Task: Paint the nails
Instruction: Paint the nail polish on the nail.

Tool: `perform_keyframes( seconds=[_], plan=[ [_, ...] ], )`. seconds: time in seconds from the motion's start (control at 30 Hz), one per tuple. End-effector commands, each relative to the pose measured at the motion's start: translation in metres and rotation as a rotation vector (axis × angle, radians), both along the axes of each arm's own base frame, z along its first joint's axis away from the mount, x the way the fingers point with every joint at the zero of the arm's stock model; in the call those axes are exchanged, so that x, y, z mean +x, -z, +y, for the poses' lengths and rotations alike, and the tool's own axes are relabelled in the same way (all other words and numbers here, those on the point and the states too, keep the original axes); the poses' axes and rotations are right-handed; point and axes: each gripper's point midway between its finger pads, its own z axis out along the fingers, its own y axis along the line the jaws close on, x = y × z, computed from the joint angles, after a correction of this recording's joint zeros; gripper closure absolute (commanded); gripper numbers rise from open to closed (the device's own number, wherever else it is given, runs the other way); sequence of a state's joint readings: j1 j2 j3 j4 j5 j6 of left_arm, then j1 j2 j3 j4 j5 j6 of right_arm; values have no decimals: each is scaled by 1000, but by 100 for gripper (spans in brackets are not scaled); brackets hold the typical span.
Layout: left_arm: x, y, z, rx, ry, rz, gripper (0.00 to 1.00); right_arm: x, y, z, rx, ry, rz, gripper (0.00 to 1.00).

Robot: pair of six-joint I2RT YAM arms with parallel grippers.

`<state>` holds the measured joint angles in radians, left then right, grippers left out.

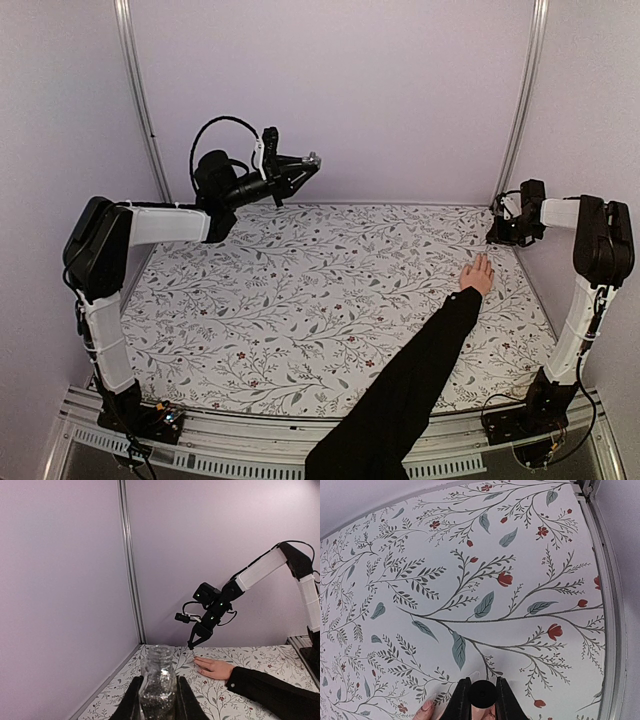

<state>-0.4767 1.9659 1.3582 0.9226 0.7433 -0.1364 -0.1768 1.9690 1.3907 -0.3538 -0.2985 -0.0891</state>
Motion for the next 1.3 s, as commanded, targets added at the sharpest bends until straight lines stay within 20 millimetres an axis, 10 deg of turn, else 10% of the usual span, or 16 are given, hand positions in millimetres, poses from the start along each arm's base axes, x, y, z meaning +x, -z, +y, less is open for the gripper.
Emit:
perform_keyframes(
  seconds=[0.0,1.27],
  plan=[
    [0,-6,6,-18,-10,-18,100,0,-1,3,-8,-10,-11,100],
    [0,-6,6,-20,-8,-19,100,-3,13,1,-19,-6,15,100]
  ],
)
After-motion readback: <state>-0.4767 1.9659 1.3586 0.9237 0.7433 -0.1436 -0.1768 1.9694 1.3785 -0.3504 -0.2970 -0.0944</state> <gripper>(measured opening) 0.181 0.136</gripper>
